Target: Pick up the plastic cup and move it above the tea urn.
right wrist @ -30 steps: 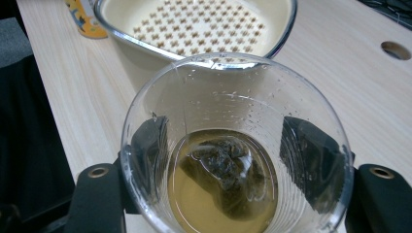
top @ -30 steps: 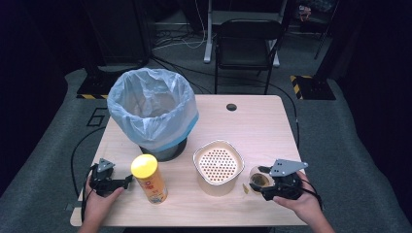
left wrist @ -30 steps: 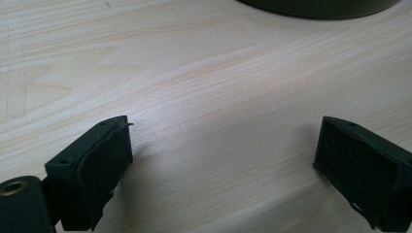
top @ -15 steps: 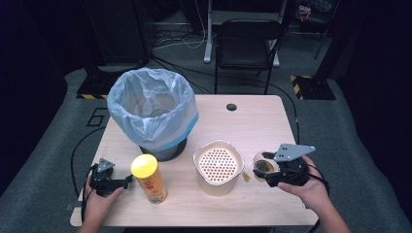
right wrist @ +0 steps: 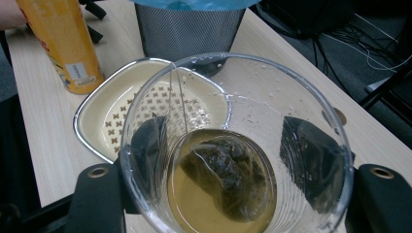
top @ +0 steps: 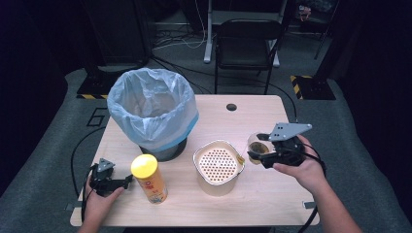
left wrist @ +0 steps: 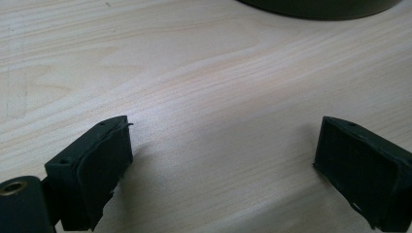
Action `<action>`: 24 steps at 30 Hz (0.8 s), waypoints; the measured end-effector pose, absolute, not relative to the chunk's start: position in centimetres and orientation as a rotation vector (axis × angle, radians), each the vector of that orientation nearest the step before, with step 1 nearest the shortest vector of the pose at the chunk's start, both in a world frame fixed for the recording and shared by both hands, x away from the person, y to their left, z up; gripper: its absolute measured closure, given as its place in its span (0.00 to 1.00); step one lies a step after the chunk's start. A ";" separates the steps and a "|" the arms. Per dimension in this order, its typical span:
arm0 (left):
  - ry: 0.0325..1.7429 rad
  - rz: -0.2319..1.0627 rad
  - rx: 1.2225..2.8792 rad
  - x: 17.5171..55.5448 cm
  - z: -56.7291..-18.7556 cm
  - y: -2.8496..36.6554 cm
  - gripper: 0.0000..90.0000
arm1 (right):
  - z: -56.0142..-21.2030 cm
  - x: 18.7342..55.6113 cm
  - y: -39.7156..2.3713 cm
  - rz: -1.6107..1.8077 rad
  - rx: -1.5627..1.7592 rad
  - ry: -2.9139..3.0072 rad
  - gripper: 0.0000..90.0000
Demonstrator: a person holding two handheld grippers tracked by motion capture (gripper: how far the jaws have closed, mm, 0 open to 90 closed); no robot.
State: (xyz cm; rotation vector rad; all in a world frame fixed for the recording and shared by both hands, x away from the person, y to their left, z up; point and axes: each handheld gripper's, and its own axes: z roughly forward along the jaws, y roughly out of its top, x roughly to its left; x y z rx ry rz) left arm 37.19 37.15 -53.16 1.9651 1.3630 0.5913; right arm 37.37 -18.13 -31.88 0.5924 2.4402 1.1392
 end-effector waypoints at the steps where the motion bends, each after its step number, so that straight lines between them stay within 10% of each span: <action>1: 1.363 0.591 1.964 37.2 -53.2 37.1 0.07 | -31.8 37.6 -17.9 1.149 0.590 2.438 0.38; 24: 1.364 0.591 1.964 37.2 -53.2 37.1 0.07 | -33.1 40.8 -13.7 1.073 0.521 2.490 0.38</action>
